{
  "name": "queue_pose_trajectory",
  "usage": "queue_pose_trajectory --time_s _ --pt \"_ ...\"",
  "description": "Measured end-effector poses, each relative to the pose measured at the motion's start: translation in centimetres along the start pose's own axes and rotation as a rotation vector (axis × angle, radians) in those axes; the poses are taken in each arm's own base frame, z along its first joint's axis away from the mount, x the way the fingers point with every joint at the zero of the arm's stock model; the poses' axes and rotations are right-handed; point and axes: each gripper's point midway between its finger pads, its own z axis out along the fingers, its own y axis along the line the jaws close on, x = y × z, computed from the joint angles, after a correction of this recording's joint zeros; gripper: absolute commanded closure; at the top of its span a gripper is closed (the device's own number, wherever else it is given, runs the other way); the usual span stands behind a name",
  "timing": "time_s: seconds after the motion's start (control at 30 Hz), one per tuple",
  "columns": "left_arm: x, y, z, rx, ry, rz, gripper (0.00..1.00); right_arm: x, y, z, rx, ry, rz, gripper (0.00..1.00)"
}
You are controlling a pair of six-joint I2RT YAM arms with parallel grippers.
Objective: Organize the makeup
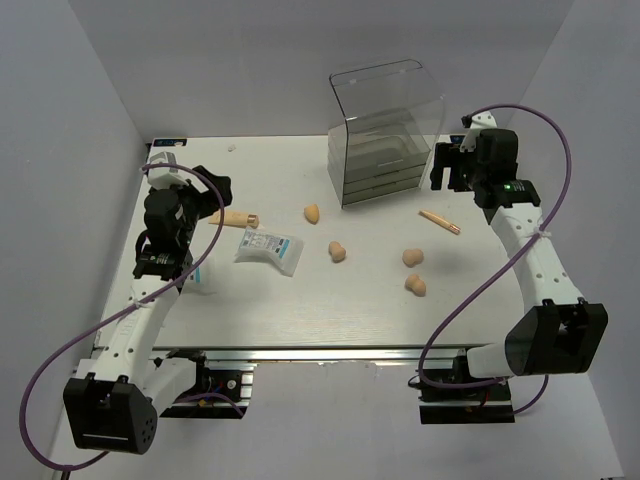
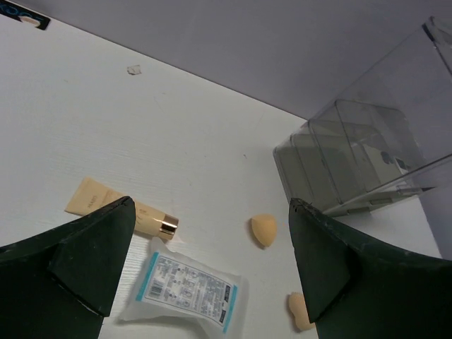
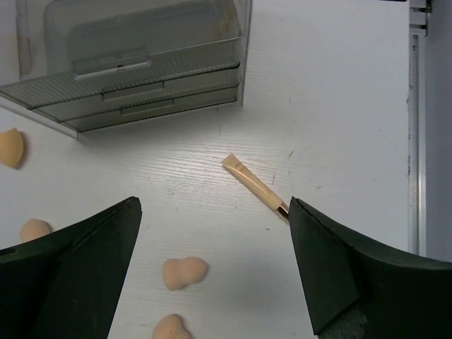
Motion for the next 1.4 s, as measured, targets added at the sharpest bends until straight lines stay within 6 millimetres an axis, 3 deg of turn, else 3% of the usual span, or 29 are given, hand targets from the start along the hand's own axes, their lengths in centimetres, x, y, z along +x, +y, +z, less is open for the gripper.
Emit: queue_pose_trajectory --time_s 0.1,0.13,0.23,0.27,0.3,0.33,0.37,0.5,0.57,0.73,0.87,1.07,1.23,1.4 --pt "0.2 -0.8 -0.1 0.035 0.013 -0.040 0.10 0.4 0.9 0.3 -0.054 0.011 -0.007 0.11" --pt "0.2 -1.1 -0.1 0.047 0.016 -0.055 0.25 0.5 1.3 0.4 -0.082 0.015 -0.016 0.11" --pt "0.4 -1.9 -0.2 0.084 0.019 -0.112 0.55 1.2 2.7 0.9 -0.169 0.035 -0.033 0.10" --pt "0.6 -2.0 -0.2 0.092 0.022 -0.129 0.70 1.5 3.1 1.1 -0.192 0.044 -0.032 0.10" --pt "0.9 -2.1 -0.2 0.097 0.029 -0.148 0.72 1.8 3.4 1.4 -0.212 0.056 -0.030 0.10" --pt "1.2 -2.1 -0.2 0.101 0.038 -0.162 0.72 2.2 3.7 1.8 -0.230 0.066 -0.030 0.10" --pt "1.4 -2.2 -0.3 0.104 0.046 -0.175 0.63 2.5 4.0 2.1 -0.246 0.072 -0.033 0.11" --pt "2.0 -2.4 -0.7 0.115 0.064 -0.223 0.20 3.7 6.2 2.8 -0.397 0.102 -0.050 0.11" --pt "2.1 -2.5 -1.1 0.120 0.063 -0.249 0.15 3.9 7.7 3.3 -0.489 0.105 -0.022 0.11" --pt "1.9 -2.8 -1.9 0.131 0.053 -0.293 0.13 2.4 11.1 4.7 -0.666 0.018 0.179 0.21" --pt "1.8 -2.8 -2.0 0.129 0.056 -0.304 0.13 2.8 12.1 5.8 -0.708 -0.029 0.417 0.31" --pt "1.7 -2.8 -2.3 0.121 0.053 -0.322 0.13 1.6 11.9 7.2 -0.685 -0.039 0.648 0.31" --pt "0.7 -3.1 -2.6 0.127 0.019 -0.355 0.14 0.6 10.8 8.5 -0.643 -0.056 0.758 0.41" --pt "0.7 -2.7 -2.3 0.100 0.011 -0.383 0.14 1.8 9.5 11.2 -0.573 -0.020 0.849 0.44"
